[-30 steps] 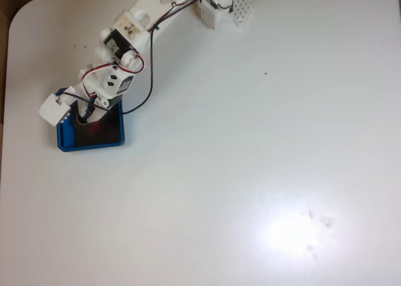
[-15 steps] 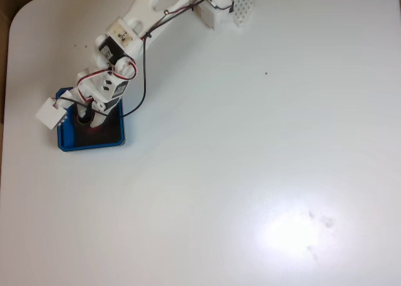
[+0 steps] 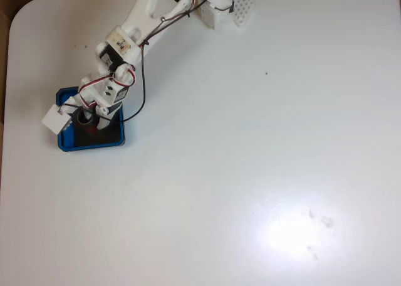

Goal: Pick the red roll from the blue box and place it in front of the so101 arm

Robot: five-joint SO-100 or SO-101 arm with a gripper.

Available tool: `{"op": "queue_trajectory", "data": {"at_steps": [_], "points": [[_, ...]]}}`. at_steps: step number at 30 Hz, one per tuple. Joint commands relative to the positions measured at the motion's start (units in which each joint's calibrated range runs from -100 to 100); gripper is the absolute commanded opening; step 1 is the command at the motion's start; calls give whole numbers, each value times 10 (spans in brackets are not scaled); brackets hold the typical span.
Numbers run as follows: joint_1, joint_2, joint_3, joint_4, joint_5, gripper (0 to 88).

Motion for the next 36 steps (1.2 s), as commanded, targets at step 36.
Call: {"op": "queue_trajectory", "data": {"at_steps": [36], "points": [[3,2,-28,-7,4,5]]}}
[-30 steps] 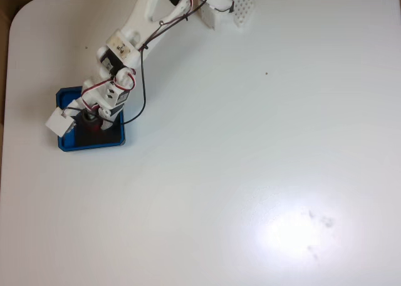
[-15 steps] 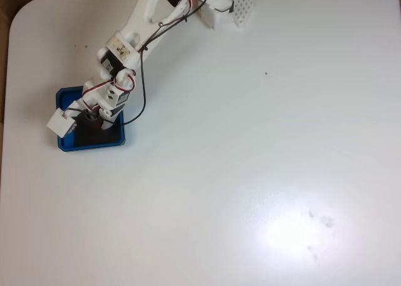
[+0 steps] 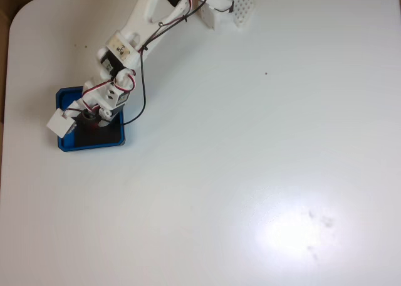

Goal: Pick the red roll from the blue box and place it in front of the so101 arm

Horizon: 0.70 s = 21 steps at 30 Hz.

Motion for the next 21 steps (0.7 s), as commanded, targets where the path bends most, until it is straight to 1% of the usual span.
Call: {"op": "queue_trajectory", "data": {"at_steps": [1,13,17,21], "points": [[3,-44,-28,-4,4,5],[-12,-243,-7,-1,5,7],[-72,-342,65,11,5,7],[-170,-456,165,50,5,7]]}}
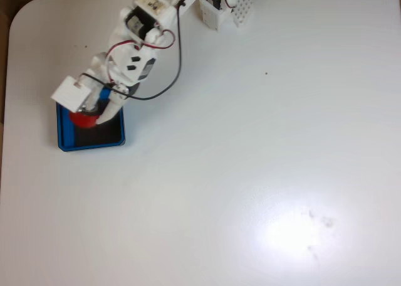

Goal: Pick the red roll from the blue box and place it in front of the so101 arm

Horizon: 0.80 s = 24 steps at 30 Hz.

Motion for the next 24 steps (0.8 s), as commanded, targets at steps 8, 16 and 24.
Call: {"op": "queue_trajectory", "data": {"at_steps": [8,16,24], "points": [[-237,-204,166,158,5,7],[-276,-161,166,273,4,7],[-341,-55,167,272,-4,7]]}}
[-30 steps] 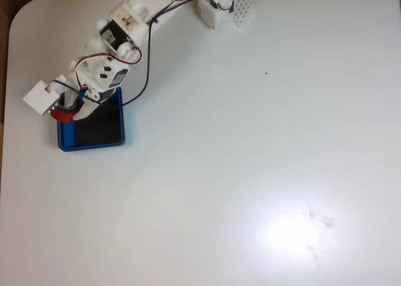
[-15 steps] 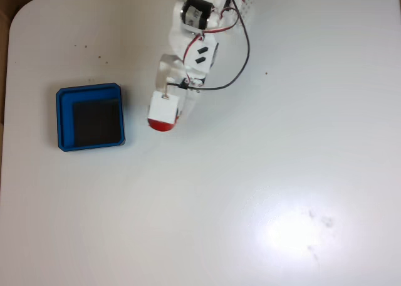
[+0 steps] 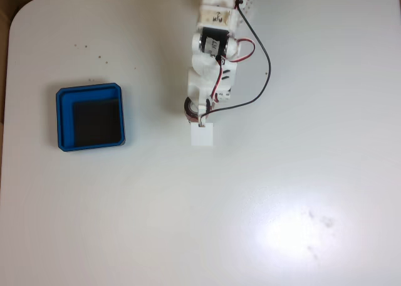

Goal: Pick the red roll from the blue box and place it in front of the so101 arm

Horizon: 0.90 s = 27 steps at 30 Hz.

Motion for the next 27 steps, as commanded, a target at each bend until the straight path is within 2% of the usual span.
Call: {"op": "queue_trajectory", "data": {"at_steps": [1,10,15,22,27], "points": [[-17,18,1,4,-2,7],[-23,64,11,-3,-3,8],[-22,65,18,-65,-3,8],[-22,60,80,-84,-3,8],[-17,60,85,-140,-3,8]]}}
